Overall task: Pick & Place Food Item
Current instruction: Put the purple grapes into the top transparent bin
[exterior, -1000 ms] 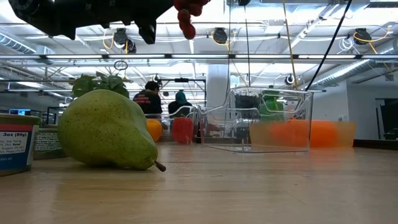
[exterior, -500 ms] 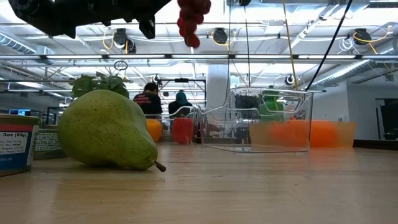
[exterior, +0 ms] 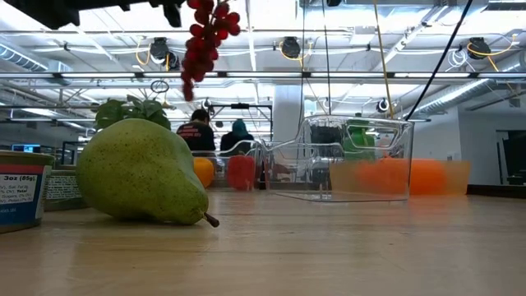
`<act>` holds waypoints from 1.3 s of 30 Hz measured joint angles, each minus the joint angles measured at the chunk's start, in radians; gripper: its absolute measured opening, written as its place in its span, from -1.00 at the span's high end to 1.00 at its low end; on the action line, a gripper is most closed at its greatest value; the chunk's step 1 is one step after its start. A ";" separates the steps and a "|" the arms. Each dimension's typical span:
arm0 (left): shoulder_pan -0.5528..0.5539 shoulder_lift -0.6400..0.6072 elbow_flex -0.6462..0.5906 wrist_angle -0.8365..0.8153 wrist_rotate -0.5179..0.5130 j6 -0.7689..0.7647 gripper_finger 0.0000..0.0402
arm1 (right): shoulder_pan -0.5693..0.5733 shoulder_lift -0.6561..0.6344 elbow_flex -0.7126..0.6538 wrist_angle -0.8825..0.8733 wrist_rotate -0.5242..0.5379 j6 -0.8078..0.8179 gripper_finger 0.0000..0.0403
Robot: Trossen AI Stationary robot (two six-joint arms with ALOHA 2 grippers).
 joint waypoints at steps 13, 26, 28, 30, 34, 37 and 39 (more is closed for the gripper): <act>0.223 -0.103 0.001 -0.152 -0.174 0.028 1.00 | -0.002 -0.003 0.000 -0.017 0.049 -0.007 -0.53; 0.569 -0.094 0.001 -0.267 -0.095 -0.069 1.00 | 0.005 -0.057 0.000 -0.131 0.080 -0.011 -0.52; 0.603 -0.094 0.001 -0.301 -0.115 -0.078 1.00 | 0.005 -0.057 0.000 -0.138 0.080 -0.011 -0.52; 0.634 -0.094 0.001 -0.335 -0.127 -0.094 1.00 | 0.005 -0.057 0.000 -0.139 0.080 -0.010 -0.52; 0.665 -0.094 0.001 -0.391 -0.147 -0.102 1.00 | 0.005 -0.057 0.000 -0.147 0.080 -0.010 -0.52; 0.673 -0.094 0.001 -0.429 -0.184 -0.101 1.00 | 0.005 -0.057 0.000 -0.145 0.080 -0.004 -0.52; 0.676 -0.094 0.001 -0.453 -0.218 -0.100 1.00 | 0.005 -0.057 0.000 -0.146 0.080 0.000 -0.52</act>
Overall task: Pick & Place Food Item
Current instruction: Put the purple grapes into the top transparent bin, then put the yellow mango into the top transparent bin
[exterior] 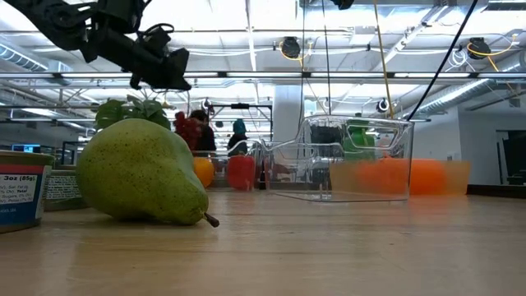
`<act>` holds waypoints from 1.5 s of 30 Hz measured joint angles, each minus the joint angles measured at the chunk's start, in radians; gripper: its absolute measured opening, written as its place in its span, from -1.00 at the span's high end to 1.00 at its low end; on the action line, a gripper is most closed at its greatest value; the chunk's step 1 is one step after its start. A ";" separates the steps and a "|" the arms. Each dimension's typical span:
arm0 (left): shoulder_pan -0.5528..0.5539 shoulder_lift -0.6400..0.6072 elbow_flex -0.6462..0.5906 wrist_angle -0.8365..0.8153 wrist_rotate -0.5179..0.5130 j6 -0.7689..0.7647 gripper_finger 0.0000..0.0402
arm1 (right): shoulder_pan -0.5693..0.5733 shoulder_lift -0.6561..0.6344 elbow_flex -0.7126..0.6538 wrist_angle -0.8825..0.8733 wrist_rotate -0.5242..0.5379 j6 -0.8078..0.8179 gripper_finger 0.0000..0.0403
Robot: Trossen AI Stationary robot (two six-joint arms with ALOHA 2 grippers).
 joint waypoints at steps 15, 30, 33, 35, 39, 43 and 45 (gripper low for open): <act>0.031 0.000 0.000 -0.179 -0.119 -0.021 0.97 | -0.003 0.000 0.000 -0.006 0.000 0.005 -0.52; 0.020 0.000 0.000 -0.189 -0.226 -0.127 0.60 | -0.007 0.000 0.000 -0.014 0.000 0.008 -0.52; 0.021 0.000 0.000 -0.197 -0.234 -0.161 0.39 | -0.007 0.000 0.000 -0.014 0.000 0.008 -0.52; 0.021 -0.001 0.000 -0.198 -0.243 -0.177 0.26 | -0.007 0.000 0.000 -0.014 0.000 0.008 -0.52; 0.010 -0.020 0.000 -0.198 -0.199 -0.177 0.04 | -0.007 0.000 0.000 -0.015 0.000 0.008 -0.52; -0.030 -0.075 0.000 -0.201 -0.079 -0.132 -0.09 | -0.007 0.000 0.000 -0.022 0.000 0.008 -0.52; -0.061 -0.115 0.000 -0.198 -0.030 -0.114 -0.12 | -0.007 0.000 0.000 -0.028 0.000 0.008 -0.52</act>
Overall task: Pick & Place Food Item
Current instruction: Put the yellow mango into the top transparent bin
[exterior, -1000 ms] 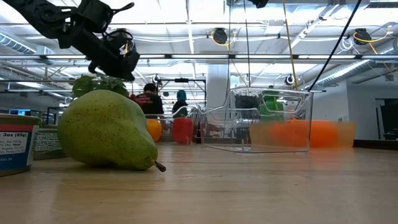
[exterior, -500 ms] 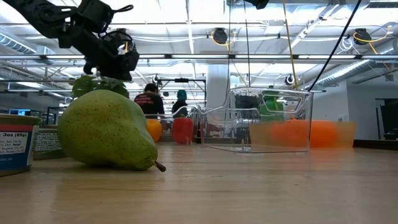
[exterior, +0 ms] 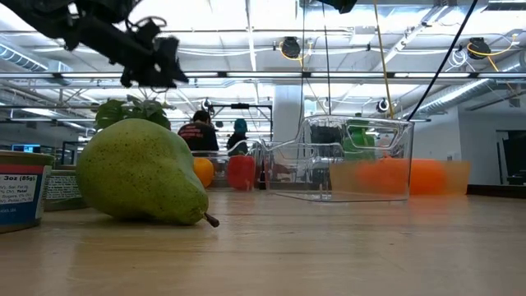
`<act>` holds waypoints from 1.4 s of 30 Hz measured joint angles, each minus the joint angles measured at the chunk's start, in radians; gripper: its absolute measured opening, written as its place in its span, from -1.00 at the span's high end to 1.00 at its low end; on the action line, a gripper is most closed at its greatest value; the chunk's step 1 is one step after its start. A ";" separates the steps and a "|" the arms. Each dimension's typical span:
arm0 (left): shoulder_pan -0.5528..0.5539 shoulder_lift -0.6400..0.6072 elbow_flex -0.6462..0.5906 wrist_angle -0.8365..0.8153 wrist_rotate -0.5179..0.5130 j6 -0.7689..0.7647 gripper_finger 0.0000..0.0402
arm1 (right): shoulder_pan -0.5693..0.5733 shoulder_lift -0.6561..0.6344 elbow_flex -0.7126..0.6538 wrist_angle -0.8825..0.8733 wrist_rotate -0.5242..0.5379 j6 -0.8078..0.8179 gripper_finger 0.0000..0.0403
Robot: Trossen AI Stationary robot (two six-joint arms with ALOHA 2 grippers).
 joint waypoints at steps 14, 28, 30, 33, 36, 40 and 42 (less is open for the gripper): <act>-0.228 -0.129 0.000 -0.311 0.559 -0.108 -0.13 | 0.000 0.000 0.000 0.001 0.000 0.027 -0.52; -0.342 -0.009 0.000 -0.685 0.205 0.050 -0.13 | 0.000 0.000 0.000 0.004 0.000 0.045 -0.52; -0.342 0.012 0.000 -0.681 0.169 0.004 -0.13 | 0.000 0.000 0.000 0.005 0.000 0.045 -0.52; -0.341 0.061 0.000 -0.681 0.165 0.021 -0.13 | 0.000 0.000 0.000 0.004 -0.001 0.045 -0.52; -0.341 0.117 0.000 -0.681 0.173 0.050 -0.13 | 0.000 0.000 0.000 0.004 -0.001 0.045 -0.52; -0.341 0.199 0.000 -0.680 0.120 0.105 -0.13 | 0.000 0.000 0.000 0.004 -0.001 0.045 -0.52; -0.340 0.238 0.000 -0.680 0.089 0.133 -0.13 | 0.000 0.000 0.000 0.003 -0.001 0.045 -0.52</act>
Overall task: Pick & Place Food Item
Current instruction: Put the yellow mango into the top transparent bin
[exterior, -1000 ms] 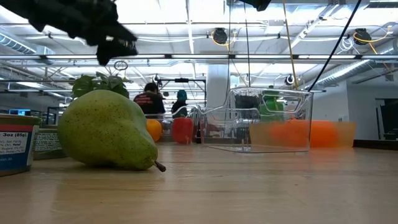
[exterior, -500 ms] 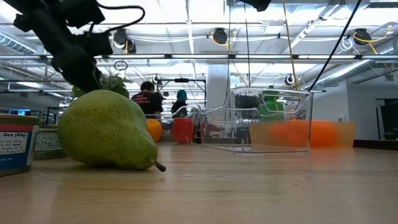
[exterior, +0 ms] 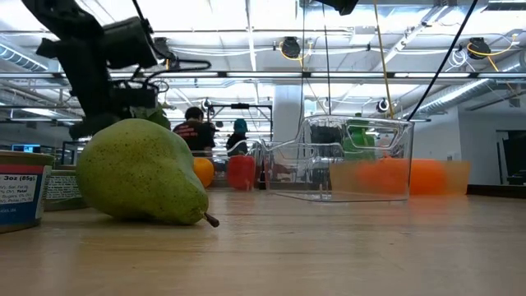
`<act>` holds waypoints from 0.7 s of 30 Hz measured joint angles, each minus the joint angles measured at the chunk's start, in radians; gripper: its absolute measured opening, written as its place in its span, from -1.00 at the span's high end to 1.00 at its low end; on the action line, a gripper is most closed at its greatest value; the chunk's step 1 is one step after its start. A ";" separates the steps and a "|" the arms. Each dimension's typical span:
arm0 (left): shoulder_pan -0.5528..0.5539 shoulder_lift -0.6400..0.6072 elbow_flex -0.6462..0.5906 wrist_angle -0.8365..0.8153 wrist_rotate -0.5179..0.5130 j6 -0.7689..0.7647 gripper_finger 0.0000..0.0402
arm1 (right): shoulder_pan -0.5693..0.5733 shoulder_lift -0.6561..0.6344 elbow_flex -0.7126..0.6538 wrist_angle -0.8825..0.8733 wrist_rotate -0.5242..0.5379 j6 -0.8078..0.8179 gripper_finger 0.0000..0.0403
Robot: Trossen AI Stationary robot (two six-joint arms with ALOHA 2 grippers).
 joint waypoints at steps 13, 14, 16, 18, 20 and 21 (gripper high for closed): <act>0.000 0.128 0.000 0.135 -0.008 -0.045 -0.13 | 0.000 0.000 0.000 -0.004 0.000 0.000 -0.52; -0.001 0.128 0.001 0.144 -0.010 -0.083 -0.13 | 0.000 0.000 0.000 -0.004 0.000 0.000 -0.52; 0.000 0.116 0.010 0.132 -0.011 -0.150 -0.13 | 0.000 0.000 0.000 -0.003 0.000 0.000 -0.52; -0.003 0.109 0.033 0.125 -0.010 -0.193 -0.13 | 0.000 0.000 0.000 -0.004 0.000 0.000 -0.52; -0.003 0.110 0.057 0.122 -0.006 -0.257 -0.13 | -0.001 0.000 0.000 -0.004 0.000 0.000 -0.52; -0.003 0.110 0.070 0.116 -0.005 -0.294 -0.13 | -0.002 0.000 0.000 -0.003 0.000 0.000 -0.52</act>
